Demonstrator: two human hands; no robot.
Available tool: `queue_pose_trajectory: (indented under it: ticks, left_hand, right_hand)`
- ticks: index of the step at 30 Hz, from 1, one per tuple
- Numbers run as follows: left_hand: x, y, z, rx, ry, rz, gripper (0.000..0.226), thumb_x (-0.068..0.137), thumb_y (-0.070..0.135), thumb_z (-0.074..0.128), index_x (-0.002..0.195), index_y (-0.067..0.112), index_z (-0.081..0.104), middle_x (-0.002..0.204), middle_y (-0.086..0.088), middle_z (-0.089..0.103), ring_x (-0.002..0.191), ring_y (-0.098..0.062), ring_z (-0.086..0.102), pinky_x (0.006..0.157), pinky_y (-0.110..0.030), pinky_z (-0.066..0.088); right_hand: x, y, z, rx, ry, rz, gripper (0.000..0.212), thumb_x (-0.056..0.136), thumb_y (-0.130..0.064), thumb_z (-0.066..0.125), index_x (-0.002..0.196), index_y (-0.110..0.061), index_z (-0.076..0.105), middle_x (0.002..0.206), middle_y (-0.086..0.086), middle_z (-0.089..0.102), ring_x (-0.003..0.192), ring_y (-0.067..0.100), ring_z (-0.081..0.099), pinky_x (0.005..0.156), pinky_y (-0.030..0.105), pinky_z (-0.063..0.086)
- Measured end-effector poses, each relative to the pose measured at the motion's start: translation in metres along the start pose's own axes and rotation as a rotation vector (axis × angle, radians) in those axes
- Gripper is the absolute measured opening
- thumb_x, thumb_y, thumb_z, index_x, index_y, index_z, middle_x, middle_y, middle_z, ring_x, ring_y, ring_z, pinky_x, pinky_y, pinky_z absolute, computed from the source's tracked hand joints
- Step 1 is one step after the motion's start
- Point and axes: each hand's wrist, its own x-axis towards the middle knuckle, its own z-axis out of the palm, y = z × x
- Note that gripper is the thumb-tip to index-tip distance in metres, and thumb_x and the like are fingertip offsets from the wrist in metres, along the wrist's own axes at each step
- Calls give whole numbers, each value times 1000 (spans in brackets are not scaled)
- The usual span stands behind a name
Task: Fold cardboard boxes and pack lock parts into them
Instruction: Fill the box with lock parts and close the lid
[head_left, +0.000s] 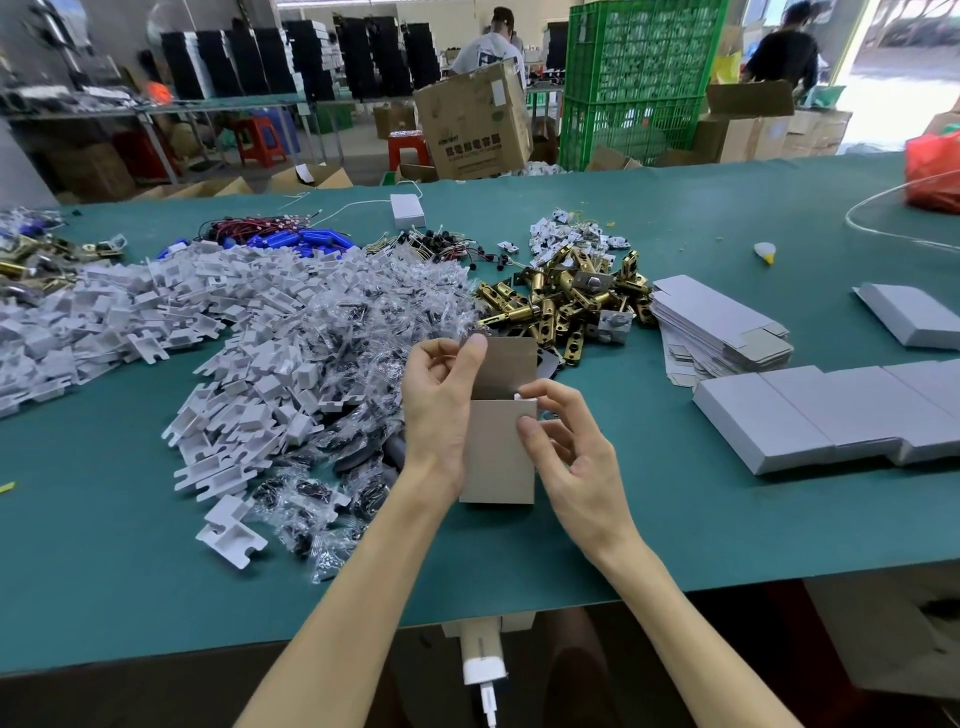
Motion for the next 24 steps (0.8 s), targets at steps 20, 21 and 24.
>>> queue_pose_trajectory:
  ticks: [20,21,24]
  left_hand:
    - [-13,5,-21,86,-324,-31,30,92,38,58,105,14,71,107,-15,75,82,-22,68,58,-30,54]
    - [-14,4,-23,84,-335,-41,29,92,39,58,106,17,72,109,-16,75,84,-22,68,60,-31,55]
    - [-16,0,-27,37,-340,-75,38,98,46,57,117,17,72,115,-16,74,91,-24,69,70,-37,56]
  right_hand:
    - [-1,-2,1,-3,15,9,29,102,-23,62,127,-37,56,115,-23,62,89,12,70,80,14,50]
    - [-1,-2,1,-1,18,10,30,102,-23,62,127,-38,56,114,-23,62,90,12,70,80,15,50]
    - [-2,-3,1,7,17,1,29,102,-21,62,125,-39,56,115,-20,62,90,14,70,80,15,51]
